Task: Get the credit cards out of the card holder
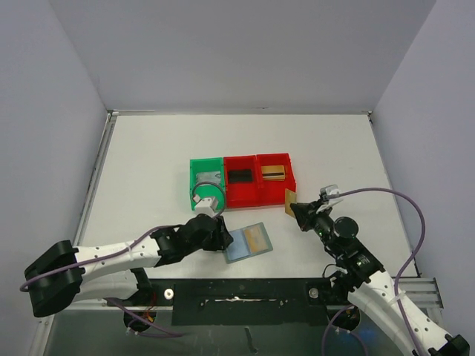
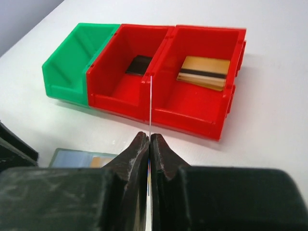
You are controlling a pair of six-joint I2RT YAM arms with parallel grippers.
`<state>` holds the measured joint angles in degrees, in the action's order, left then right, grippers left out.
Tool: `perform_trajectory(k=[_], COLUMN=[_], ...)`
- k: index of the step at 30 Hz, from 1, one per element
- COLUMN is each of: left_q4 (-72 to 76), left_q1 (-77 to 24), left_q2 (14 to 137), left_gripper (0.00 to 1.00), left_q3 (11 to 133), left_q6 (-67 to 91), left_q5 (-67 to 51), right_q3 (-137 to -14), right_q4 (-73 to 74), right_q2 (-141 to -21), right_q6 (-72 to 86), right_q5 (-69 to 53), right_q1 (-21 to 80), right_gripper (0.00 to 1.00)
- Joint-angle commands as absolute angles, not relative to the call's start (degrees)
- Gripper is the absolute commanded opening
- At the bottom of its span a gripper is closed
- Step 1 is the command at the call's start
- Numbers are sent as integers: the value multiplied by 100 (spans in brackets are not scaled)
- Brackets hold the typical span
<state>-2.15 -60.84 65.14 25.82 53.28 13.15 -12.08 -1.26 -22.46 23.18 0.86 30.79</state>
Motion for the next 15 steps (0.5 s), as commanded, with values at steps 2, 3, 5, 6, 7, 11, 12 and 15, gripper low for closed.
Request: perform_trajectory(k=[2, 3, 5, 6, 7, 11, 12, 15], left_q4=[-782, -880, -1070, -1151, -1227, -1403, -1434, -1618], left_q1=[-5855, -5776, -5589, -5484, -5364, -4871, -4748, -4413], left_q2=[6046, 5982, 5854, 5783, 5723, 5629, 5619, 5629], left_gripper=[46, 48, 51, 52, 53, 58, 59, 65], left_q3=[3013, 3055, 3152, 3189, 3233, 3397, 3441, 3580], left_q6=[4850, 4770, 4572, 4489, 4417, 4109, 4046, 3908], left_q5=[1496, 1475, 1397, 1350, 1296, 1006, 951, 880], right_q3=[-1365, -1410, -1543, -1622, -1731, -2207, -2323, -2737], right_q4=[-942, -1016, -1187, -1280, -1366, -1477, -1481, -1455], right_q2=[-2378, -2487, -2722, -2918, -3100, -4040, -4316, -5025], right_q6=[642, 365, -53, -252, -447, -1191, -1319, -1564], right_q5=[491, 570, 697, 780, 830, 610, 398, -675], right_q1=[3085, 3089, 3083, 3077, 3064, 2886, 2767, 2165], right_gripper=[0, 0, 0, 0, 0, 0, 0, 0])
